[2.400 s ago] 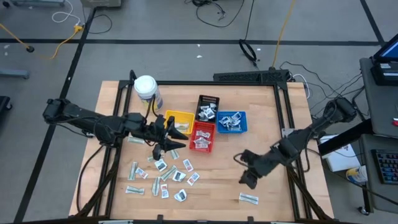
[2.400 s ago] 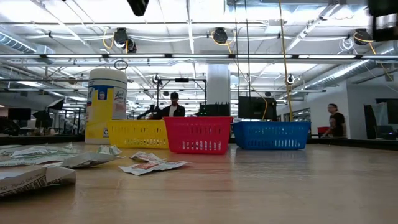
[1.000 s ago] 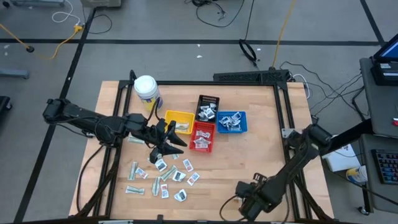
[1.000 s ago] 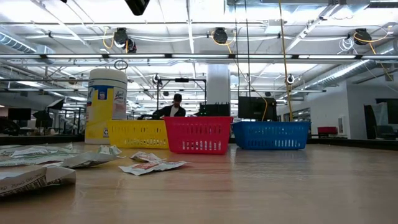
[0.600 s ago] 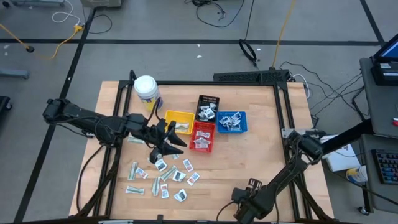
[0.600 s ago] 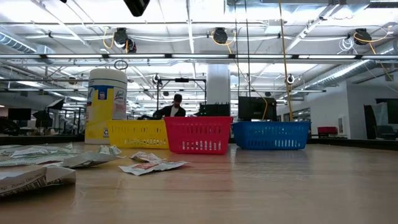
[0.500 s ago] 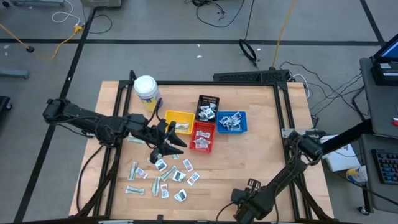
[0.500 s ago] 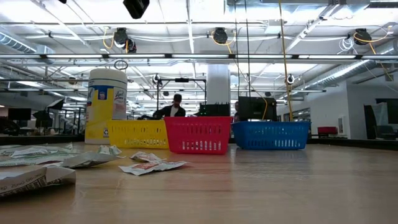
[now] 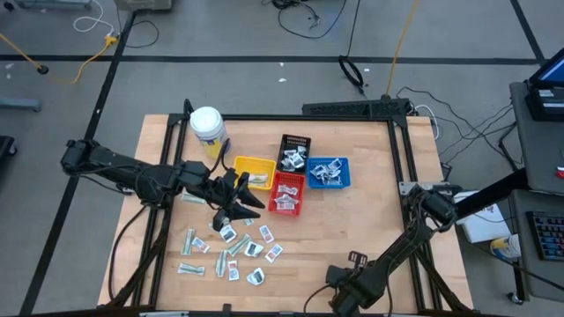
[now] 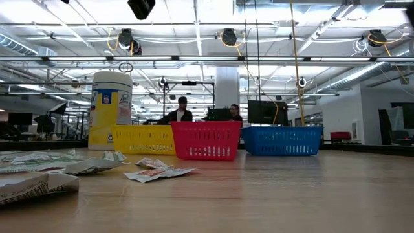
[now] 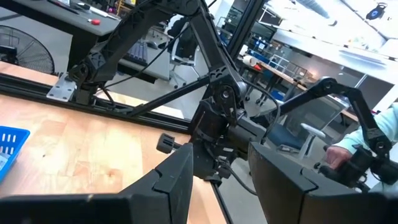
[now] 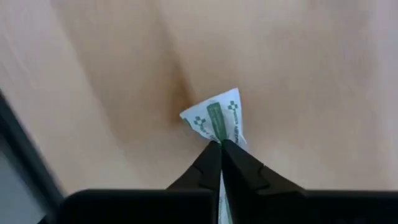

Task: Pick & Place First Aid Supplies
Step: Put the bandage pack into the yellow bin

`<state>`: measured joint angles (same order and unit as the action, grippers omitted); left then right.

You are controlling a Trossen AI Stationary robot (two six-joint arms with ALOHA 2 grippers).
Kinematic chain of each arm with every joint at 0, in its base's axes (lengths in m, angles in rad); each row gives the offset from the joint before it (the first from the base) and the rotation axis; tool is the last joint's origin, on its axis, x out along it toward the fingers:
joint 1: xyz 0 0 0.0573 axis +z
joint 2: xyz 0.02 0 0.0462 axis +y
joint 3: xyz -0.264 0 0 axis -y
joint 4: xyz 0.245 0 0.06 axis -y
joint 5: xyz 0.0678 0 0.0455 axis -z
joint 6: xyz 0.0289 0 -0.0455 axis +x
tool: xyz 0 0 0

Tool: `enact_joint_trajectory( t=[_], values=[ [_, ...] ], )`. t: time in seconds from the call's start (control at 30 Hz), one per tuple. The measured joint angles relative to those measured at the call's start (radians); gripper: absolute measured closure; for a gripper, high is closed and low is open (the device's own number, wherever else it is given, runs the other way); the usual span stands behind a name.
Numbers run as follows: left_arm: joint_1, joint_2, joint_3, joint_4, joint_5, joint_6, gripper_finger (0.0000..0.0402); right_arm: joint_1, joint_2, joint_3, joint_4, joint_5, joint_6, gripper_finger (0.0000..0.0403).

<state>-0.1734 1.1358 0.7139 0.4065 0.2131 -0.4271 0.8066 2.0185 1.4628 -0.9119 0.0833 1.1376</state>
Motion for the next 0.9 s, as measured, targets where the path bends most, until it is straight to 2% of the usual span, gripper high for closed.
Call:
enact_joint_trajectory(
  t=[0.23, 0.5, 0.63, 0.77, 0.9],
  values=[
    [0.0, 0.0, 0.0, 0.001, 0.0, -0.001, 0.024, -0.081, -0.119, 0.0, -0.053, 0.135, -0.165, 0.0402],
    [0.0, 0.0, 0.0, 0.002, 0.0, -0.001, 0.024, -0.201, -0.243, 0.0, -0.022, 0.352, -0.316, 0.0402],
    [0.0, 0.0, 0.0, 0.002, -0.001, -0.001, 0.024, -0.245, -0.264, 0.0, 0.045, 0.448, -0.42, 0.0402],
    [0.0, 0.0, 0.0, 0.002, -0.001, 0.0, 0.024, -0.283, -0.261, -0.003, 0.127, 0.487, -0.539, 0.0402],
    [0.0, 0.0, 0.0, 0.002, -0.001, 0.004, 0.024, -0.325, -0.268, -0.051, 0.295, 0.517, -0.697, 0.0403]
  ],
)
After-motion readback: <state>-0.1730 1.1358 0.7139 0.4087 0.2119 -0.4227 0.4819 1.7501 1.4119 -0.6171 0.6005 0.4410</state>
